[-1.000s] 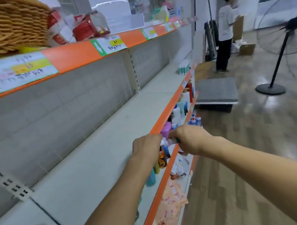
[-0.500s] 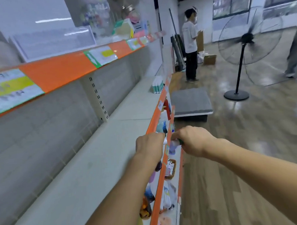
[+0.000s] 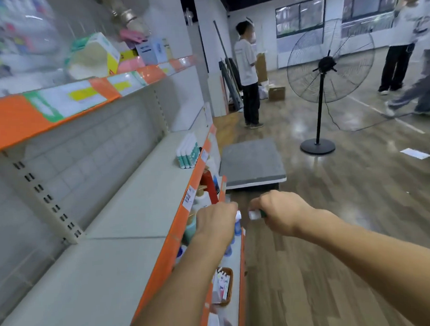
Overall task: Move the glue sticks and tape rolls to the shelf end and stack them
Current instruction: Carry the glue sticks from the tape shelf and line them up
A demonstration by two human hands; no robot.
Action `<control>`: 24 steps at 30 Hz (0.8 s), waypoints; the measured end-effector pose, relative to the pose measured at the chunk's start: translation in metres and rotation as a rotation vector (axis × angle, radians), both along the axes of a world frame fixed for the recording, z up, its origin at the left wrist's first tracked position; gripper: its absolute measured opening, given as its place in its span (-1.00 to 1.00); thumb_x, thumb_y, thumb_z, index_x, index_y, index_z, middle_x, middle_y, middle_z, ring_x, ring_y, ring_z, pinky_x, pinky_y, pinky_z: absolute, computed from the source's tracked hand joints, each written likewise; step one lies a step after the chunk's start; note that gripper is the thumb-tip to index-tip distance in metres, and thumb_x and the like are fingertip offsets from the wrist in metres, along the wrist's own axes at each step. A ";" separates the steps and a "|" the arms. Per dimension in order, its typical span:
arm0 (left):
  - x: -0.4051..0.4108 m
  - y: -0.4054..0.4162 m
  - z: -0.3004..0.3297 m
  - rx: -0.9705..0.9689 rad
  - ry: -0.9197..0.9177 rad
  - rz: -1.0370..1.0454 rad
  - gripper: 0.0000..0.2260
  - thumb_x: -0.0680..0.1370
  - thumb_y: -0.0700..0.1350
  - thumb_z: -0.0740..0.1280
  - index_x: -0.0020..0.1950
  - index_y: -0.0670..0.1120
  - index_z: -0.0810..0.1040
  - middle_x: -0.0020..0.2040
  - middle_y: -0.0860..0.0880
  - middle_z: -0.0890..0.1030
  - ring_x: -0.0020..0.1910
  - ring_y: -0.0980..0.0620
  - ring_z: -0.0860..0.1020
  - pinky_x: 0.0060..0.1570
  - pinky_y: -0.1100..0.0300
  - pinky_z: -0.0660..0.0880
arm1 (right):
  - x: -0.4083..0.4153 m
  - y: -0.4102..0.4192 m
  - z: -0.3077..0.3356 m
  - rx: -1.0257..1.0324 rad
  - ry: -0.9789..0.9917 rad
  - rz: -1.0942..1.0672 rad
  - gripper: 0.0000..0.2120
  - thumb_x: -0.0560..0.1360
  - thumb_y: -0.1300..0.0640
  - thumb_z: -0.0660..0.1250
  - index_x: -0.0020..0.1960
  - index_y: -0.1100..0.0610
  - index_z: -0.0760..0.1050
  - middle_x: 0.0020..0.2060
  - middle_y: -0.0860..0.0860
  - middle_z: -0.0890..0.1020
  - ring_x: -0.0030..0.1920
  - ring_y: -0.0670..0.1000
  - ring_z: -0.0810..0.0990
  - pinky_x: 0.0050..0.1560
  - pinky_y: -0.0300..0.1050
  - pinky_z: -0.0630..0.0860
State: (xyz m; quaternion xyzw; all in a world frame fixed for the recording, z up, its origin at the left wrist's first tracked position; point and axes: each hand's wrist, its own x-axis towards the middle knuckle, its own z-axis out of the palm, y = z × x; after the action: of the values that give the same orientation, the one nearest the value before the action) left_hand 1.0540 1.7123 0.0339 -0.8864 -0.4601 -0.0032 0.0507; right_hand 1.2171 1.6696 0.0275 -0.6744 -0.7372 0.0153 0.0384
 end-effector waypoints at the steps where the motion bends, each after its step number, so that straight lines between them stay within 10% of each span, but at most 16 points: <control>1: 0.014 0.014 0.000 -0.029 -0.007 0.016 -0.83 0.59 -0.23 0.21 0.15 -0.07 0.46 -0.20 -0.03 0.41 -0.29 -0.07 0.36 -0.18 0.16 0.35 | 0.013 0.014 0.002 -0.009 -0.003 0.009 -0.66 0.44 0.26 0.23 0.15 0.00 0.53 0.06 0.01 0.60 0.10 0.13 0.55 -0.10 -0.03 0.51; 7: 0.090 0.088 0.019 0.025 0.024 0.095 -0.75 0.59 -0.16 0.30 0.26 -0.03 0.44 0.10 -0.10 0.59 0.06 -0.15 0.58 -0.19 0.10 0.33 | 0.087 0.100 0.019 -0.005 -0.053 0.057 -0.71 0.49 0.24 0.24 0.12 -0.04 0.52 0.06 0.03 0.60 0.10 0.15 0.58 -0.17 -0.09 0.36; 24: 0.176 0.316 0.002 0.106 -0.012 0.163 -0.82 0.58 -0.22 0.26 0.15 -0.04 0.50 0.05 -0.10 0.60 0.04 -0.13 0.59 -0.26 0.15 0.26 | 0.178 0.341 0.007 -0.011 0.027 0.160 -0.62 0.48 0.24 0.27 0.21 -0.11 0.51 0.11 0.01 0.61 0.12 0.13 0.57 -0.07 -0.02 0.52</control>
State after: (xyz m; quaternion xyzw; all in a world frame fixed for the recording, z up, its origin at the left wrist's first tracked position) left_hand 1.2296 2.0282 0.0355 -0.8420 -0.5303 -0.0288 0.0947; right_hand 1.3954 2.0108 0.0348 -0.6132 -0.7881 0.0312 0.0434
